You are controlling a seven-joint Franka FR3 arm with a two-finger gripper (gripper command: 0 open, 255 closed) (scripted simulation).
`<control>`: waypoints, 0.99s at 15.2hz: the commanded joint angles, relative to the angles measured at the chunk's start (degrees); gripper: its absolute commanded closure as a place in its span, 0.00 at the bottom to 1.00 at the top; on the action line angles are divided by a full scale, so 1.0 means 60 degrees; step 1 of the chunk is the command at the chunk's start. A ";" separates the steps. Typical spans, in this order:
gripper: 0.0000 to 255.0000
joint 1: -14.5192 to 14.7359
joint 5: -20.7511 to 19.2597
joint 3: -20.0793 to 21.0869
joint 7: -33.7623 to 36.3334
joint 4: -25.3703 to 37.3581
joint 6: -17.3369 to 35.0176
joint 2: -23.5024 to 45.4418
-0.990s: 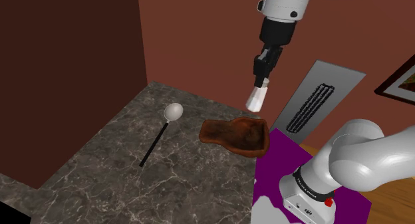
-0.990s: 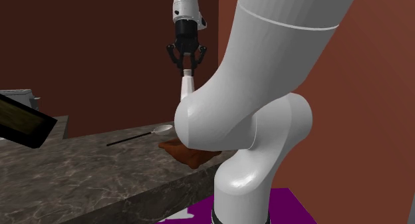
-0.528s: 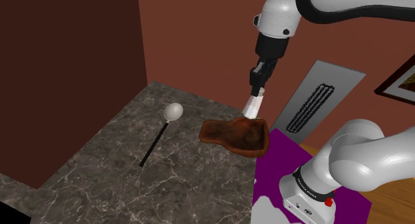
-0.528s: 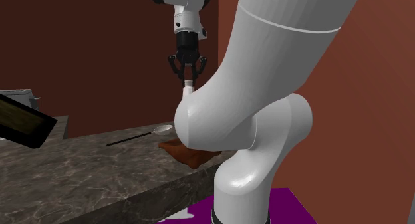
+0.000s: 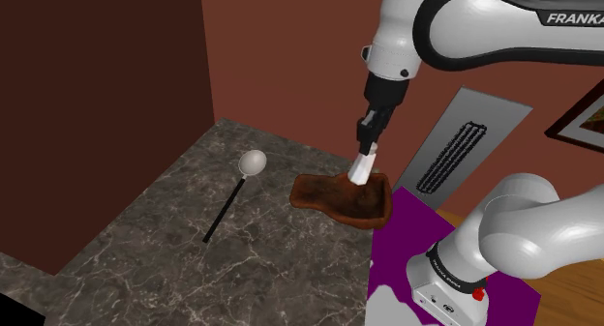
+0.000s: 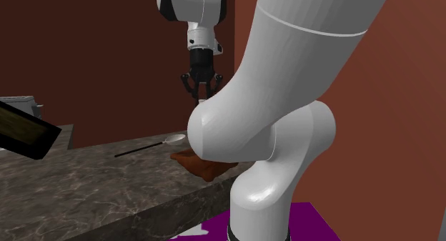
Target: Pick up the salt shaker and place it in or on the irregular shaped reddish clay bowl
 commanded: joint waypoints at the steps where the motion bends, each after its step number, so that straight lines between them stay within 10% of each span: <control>1: 1.00 0.0008 0.0024 0.0034 -0.0002 -0.0230 0.0276 0.0040; 12: 1.00 0.0022 0.0064 0.0083 -0.0019 -0.0645 0.0744 0.0093; 13: 0.00 0.0022 0.0064 0.0082 -0.0019 -0.0645 0.0744 0.0093; 15: 0.00 0.0022 0.0064 0.0082 -0.0019 -0.0645 0.0744 0.0093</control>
